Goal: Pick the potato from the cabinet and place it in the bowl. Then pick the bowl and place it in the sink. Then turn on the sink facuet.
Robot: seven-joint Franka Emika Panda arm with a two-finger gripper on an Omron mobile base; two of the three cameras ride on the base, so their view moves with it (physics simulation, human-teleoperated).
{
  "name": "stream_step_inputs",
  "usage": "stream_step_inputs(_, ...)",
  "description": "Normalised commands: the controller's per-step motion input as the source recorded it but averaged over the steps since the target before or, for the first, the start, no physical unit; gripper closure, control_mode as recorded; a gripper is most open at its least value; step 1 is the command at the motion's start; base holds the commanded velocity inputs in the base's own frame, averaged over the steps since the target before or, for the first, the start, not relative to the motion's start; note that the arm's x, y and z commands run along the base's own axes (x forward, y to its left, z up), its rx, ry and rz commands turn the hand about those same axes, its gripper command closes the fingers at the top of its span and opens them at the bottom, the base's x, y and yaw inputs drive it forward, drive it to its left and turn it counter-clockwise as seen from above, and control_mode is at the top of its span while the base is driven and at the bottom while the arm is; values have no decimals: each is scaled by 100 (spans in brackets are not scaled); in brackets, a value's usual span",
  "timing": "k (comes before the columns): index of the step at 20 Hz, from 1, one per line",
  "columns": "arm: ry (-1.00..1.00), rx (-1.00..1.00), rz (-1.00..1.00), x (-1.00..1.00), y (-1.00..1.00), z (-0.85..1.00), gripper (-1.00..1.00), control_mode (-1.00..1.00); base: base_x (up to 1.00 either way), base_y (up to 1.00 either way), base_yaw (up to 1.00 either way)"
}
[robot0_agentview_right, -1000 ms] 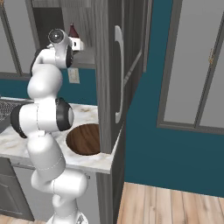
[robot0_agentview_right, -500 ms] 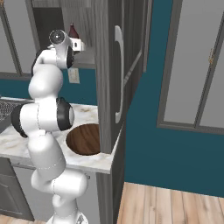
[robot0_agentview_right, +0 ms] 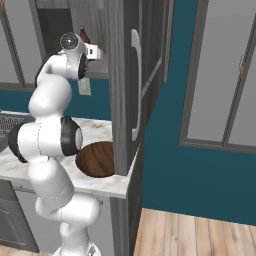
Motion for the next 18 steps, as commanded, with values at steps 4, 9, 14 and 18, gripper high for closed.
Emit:
stream_step_inputs(4,-5,0,-2,-98,-20,-1,100,-100,0,0,0)
stream_step_inputs(9,-9,2,-5,-100,-22,0,100,-100,0,0,0)
stream_step_inputs(14,-4,0,-8,-100,-18,0,100,-100,0,0,0)
stream_step_inputs(18,0,0,-11,-100,-20,0,100,-100,0,0,0)
